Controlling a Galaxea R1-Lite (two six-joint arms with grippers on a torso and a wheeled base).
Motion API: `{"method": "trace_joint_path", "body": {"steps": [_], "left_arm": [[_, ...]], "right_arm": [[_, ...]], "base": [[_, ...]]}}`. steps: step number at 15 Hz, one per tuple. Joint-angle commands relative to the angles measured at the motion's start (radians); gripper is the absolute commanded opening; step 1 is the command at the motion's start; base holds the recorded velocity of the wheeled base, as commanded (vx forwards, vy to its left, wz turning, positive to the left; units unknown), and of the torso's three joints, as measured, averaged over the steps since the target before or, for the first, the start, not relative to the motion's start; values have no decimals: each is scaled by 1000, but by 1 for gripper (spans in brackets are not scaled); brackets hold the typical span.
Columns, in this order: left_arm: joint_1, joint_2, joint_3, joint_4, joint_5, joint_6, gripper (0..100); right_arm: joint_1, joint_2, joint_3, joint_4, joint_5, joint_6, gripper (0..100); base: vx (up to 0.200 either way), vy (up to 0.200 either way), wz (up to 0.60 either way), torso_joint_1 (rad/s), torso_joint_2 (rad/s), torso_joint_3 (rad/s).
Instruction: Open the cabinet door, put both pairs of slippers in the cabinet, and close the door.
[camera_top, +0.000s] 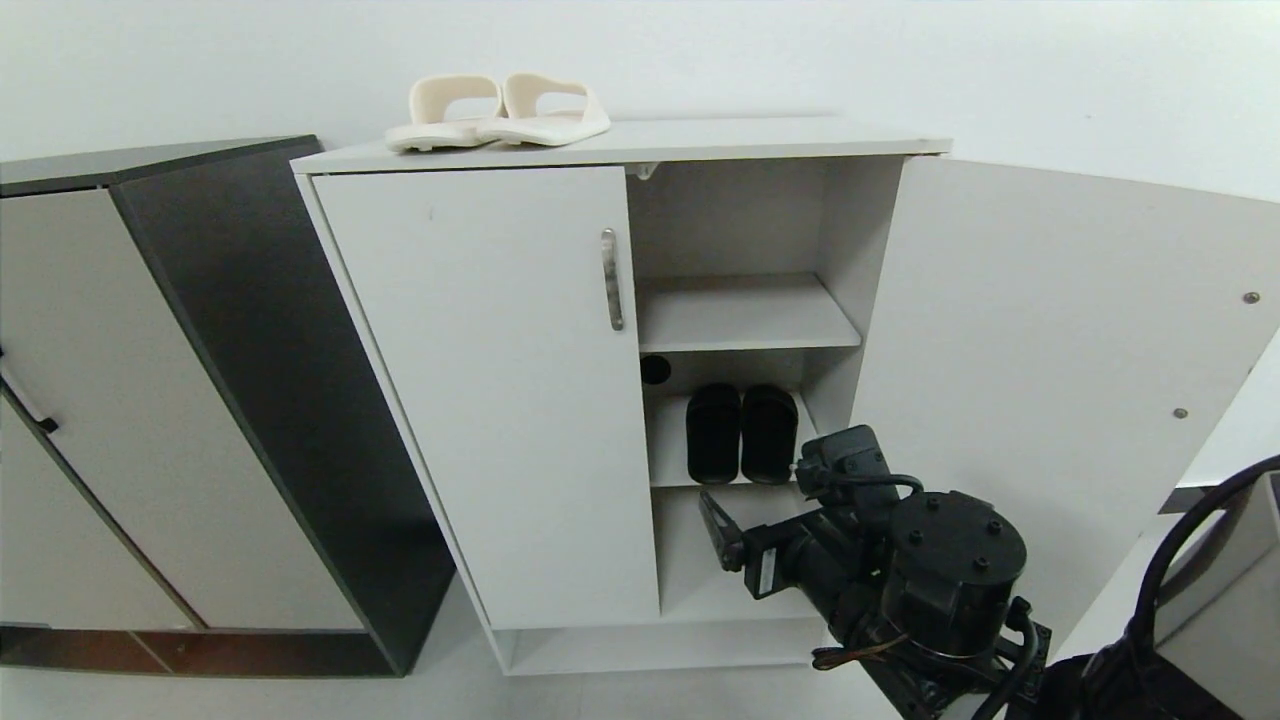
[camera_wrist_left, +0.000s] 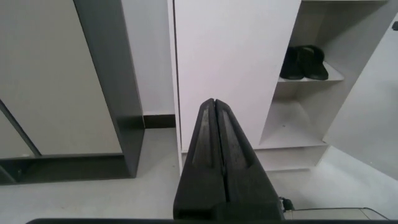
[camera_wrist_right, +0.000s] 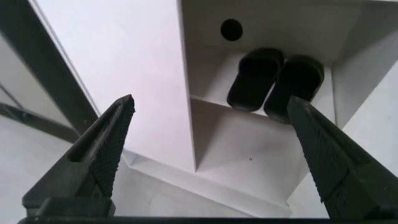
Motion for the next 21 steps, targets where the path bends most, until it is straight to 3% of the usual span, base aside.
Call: {"method": "trace_joint_path", "body": {"steps": [1,19,21], "left_arm": [[0,1,0,0,0,-1,0],[0,1,0,0,0,-1,0],[0,1,0,0,0,-2,0]], "right_arm": [[1,2,2,-1,1,0,100],[-36,14,41,-31,41,-4,100],[-47,14,73,-52,53,-35,100]], "base": [[0,200,0,-7,2,46],[0,200,0,4,2,8],[0,0,0,0,0,0]]}}
